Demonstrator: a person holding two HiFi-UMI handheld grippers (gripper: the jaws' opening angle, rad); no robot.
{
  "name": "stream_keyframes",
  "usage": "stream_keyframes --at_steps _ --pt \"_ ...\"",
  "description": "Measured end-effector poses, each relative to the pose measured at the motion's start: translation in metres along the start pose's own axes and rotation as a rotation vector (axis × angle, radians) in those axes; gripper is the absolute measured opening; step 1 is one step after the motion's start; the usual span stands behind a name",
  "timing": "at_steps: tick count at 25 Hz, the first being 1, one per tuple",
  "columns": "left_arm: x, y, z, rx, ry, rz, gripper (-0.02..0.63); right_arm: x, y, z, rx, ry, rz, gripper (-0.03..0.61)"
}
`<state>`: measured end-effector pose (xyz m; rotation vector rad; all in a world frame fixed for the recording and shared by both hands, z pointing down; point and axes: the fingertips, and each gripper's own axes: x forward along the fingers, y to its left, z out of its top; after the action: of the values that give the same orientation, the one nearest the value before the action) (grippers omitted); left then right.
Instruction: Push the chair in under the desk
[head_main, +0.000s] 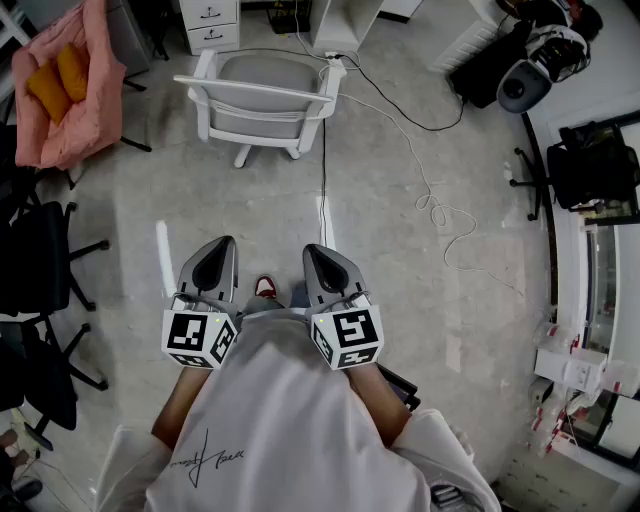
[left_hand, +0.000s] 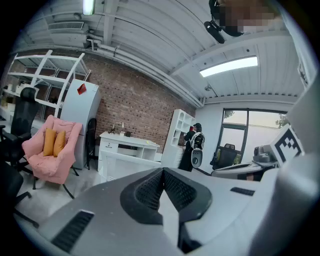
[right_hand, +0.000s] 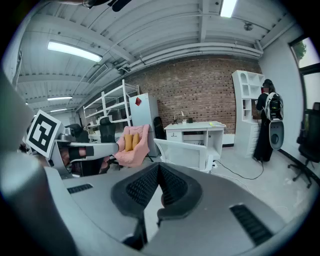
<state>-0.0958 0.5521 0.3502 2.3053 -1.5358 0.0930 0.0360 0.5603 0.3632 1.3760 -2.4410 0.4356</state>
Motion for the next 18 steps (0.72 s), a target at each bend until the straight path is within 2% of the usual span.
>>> stream_keyframes --at_steps 6,11,18 --pt "0.002 0.005 0.001 0.006 0.014 -0.013 0.005 0.007 0.01 0.006 0.011 -0.012 0.006 0.025" --pt "0.011 0.004 -0.003 0.023 0.044 0.012 0.005 0.007 0.009 0.006 0.01 -0.014 0.01 0.025" --pt "0.021 0.008 -0.003 0.017 0.063 0.006 0.005 0.01 -0.001 0.009 0.086 -0.038 0.001 0.025"
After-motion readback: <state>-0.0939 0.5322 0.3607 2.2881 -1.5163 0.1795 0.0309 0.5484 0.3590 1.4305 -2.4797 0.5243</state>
